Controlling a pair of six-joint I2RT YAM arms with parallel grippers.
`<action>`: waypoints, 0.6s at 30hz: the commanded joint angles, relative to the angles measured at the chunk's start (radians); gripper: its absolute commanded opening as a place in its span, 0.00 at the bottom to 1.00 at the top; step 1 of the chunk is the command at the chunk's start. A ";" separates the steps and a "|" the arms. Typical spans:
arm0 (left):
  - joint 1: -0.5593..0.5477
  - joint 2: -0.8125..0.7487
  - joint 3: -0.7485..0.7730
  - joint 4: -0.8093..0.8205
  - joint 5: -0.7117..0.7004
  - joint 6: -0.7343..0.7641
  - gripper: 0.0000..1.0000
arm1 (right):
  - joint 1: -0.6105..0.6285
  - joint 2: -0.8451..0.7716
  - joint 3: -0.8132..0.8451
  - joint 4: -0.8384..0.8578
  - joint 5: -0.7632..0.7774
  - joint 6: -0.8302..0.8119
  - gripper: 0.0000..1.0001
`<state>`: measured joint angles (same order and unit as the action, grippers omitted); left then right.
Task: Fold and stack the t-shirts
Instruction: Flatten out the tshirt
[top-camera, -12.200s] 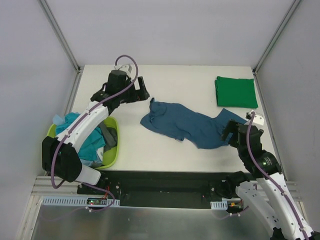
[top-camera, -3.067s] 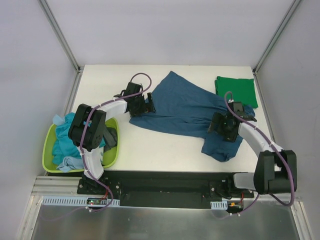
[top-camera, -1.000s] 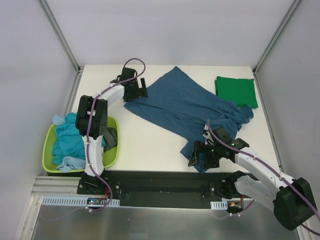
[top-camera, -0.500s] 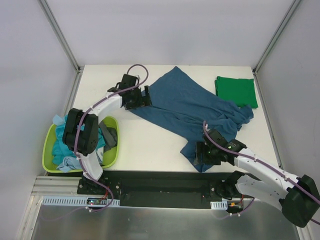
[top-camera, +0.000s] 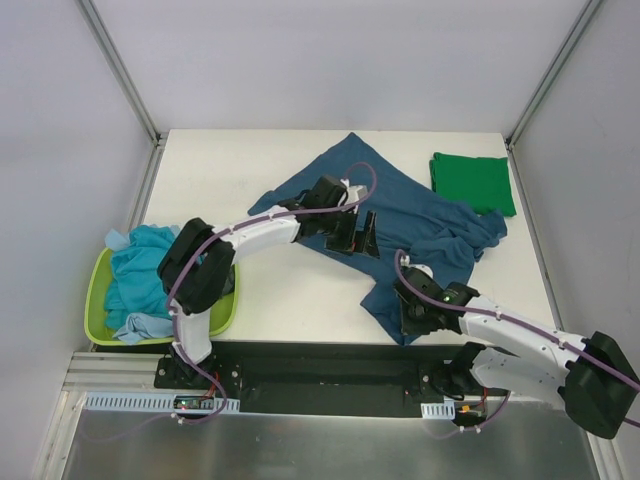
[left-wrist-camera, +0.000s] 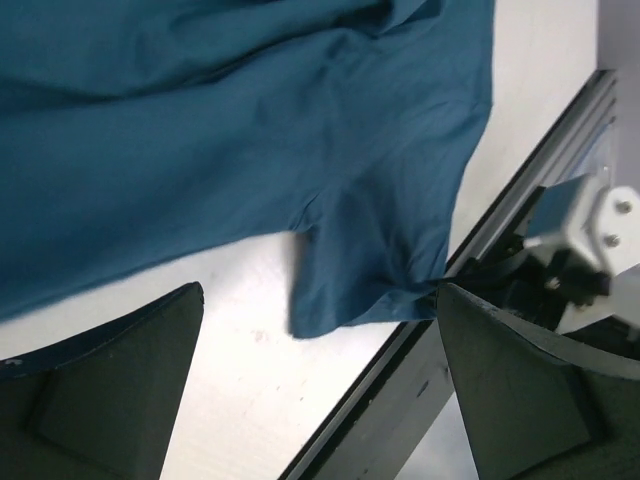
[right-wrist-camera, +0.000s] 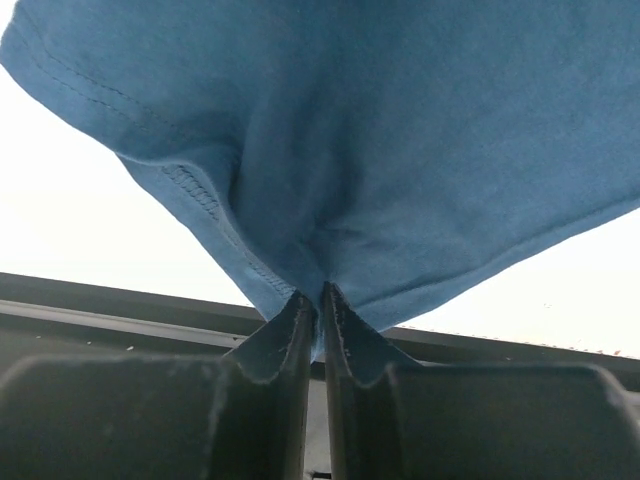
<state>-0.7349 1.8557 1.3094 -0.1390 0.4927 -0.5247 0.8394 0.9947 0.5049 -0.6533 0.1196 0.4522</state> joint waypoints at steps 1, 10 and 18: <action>-0.043 0.106 0.120 0.090 0.138 -0.077 0.99 | 0.026 -0.021 -0.022 -0.009 0.052 0.040 0.10; -0.058 0.316 0.283 0.113 0.166 -0.147 0.99 | 0.082 -0.080 -0.055 -0.045 0.074 0.097 0.04; -0.041 0.376 0.280 0.052 0.012 -0.155 0.99 | 0.194 -0.133 -0.042 -0.181 0.121 0.195 0.07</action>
<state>-0.7898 2.2101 1.5707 -0.0425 0.6140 -0.6769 0.9848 0.8898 0.4496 -0.7242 0.1974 0.5655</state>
